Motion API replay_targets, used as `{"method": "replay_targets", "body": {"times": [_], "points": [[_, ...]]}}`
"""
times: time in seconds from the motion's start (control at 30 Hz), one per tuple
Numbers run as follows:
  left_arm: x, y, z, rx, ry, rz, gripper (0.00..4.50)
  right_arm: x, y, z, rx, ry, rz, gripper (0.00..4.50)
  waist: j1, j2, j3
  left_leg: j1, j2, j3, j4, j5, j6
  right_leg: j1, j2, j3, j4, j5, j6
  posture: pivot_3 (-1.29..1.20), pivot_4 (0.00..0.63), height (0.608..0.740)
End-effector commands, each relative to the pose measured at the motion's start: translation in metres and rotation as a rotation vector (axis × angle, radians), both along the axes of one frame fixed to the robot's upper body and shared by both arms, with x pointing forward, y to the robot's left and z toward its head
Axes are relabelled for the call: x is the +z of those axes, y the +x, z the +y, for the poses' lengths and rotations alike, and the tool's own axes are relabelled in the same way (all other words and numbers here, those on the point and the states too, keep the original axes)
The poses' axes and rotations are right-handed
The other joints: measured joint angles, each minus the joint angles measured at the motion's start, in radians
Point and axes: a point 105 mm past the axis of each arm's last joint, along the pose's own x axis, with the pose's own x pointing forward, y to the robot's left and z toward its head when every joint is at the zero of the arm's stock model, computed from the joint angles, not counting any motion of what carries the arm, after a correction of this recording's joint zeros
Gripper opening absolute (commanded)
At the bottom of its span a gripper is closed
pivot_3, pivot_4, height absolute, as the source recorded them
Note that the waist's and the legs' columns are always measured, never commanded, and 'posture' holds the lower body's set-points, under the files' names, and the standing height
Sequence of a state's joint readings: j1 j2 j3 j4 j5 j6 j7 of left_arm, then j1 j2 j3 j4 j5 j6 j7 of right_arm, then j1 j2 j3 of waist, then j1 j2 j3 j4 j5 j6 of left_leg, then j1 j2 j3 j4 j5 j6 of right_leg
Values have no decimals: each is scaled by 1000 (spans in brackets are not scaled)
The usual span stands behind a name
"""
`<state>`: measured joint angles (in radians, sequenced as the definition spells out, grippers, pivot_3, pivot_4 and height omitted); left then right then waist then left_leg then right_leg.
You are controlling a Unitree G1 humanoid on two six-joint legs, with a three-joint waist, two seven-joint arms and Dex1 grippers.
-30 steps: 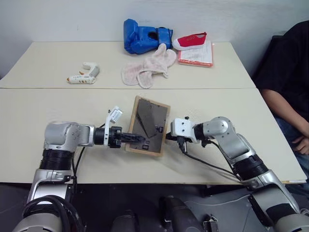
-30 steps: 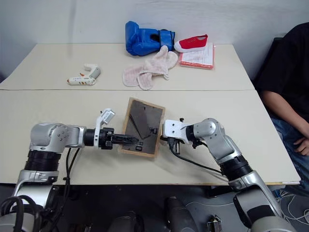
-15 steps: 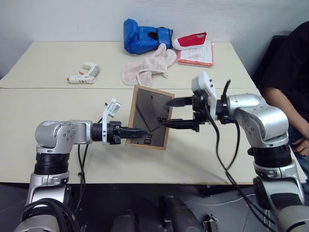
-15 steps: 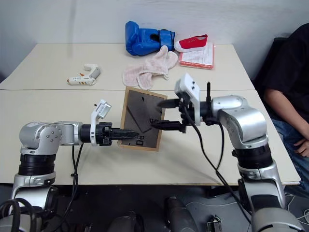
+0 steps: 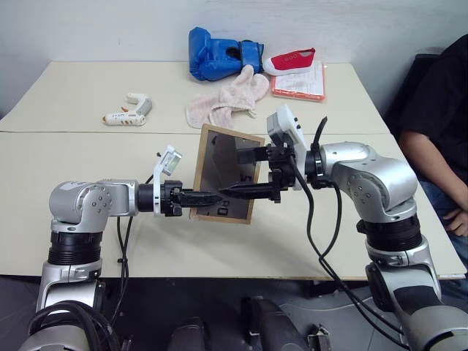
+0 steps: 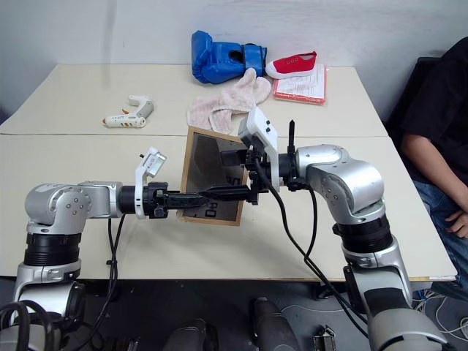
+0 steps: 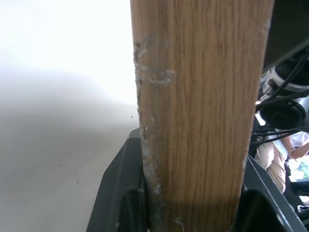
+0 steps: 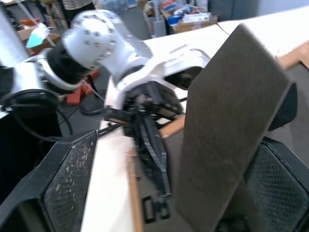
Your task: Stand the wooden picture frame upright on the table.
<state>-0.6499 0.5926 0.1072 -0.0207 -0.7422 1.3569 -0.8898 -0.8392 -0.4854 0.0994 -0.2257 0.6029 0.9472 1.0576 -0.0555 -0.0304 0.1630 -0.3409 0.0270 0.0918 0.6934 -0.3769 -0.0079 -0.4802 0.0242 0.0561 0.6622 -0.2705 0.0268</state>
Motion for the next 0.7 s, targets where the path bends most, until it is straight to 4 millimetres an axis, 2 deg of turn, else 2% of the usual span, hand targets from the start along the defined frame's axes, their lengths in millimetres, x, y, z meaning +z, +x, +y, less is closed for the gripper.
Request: {"method": "replay_targets", "body": {"times": [0.03, 0.17, 0.23, 0.37, 0.4, 0.43, 0.5, 0.6, 0.7], "points": [[9, 3, 5, 6, -17, -47, 1271, 13, -3, -23, -48, 6, -55, 4500, 1, 0, 0, 0, 0, 0, 0, 0, 0, 0, 0, 0, 0, 0, 0, 0, 150, 740], [10, 6, 7, 14, -17, -52, 1271, 8, 3, -61, -154, -79, -151, 4500, 3, -1, 0, -1, 0, 0, -1, -1, 1, 0, 0, 0, -2, 0, 0, 0, 150, 740], [12, 6, 7, 12, -19, -51, 1271, -1, 9, -74, -204, -152, -268, 4500, 5, -1, 0, -1, 0, 0, -1, -1, 1, 0, 0, 0, -3, 0, 0, 0, 150, 740], [13, 5, 6, 1, -18, -50, 1271, -21, 25, -84, -260, -272, -493, 4500, -3, -1, 1, 0, 0, 1, -1, -1, 1, 1, 1, 1, -3, 0, 1, 0, 150, 740], [13, 5, 6, -4, -19, -47, 1271, -24, 32, -84, -267, -311, -627, 4500, -4, -1, 1, 0, 0, 1, -1, -1, 1, 0, 1, 1, -2, 0, 1, 0, 150, 740], [14, 4, 5, -12, -22, -45, 1271, -26, 42, -85, -282, -411, -911, 4500, -5, -1, 1, 0, 0, 1, -1, -1, 1, 0, 2, 2, -2, 0, 1, 0, 150, 740], [16, 3, 4, -24, -28, -42, 1271, -31, 45, -75, -185, -471, -1340, 4500, -7, -2, 1, 0, -1, 2, -1, 0, 0, 0, 2, 2, -2, 0, 1, 0, 150, 740], [21, 1, 1, -44, -41, -39, 1271, -31, 45, -60, -88, -410, -1674, 4500, -9, -2, 2, -1, -1, 4, -1, 0, 0, -1, 2, 4, -2, 0, 1, 0, 150, 740], [25, -2, -1, -66, -54, -32, 1271, -33, 50, -46, -48, -334, -1821, 4500, -16, -2, 2, -1, 0, 4, -2, 1, -1, -3, 2, 4, -1, 0, 1, 0, 150, 740]]}}
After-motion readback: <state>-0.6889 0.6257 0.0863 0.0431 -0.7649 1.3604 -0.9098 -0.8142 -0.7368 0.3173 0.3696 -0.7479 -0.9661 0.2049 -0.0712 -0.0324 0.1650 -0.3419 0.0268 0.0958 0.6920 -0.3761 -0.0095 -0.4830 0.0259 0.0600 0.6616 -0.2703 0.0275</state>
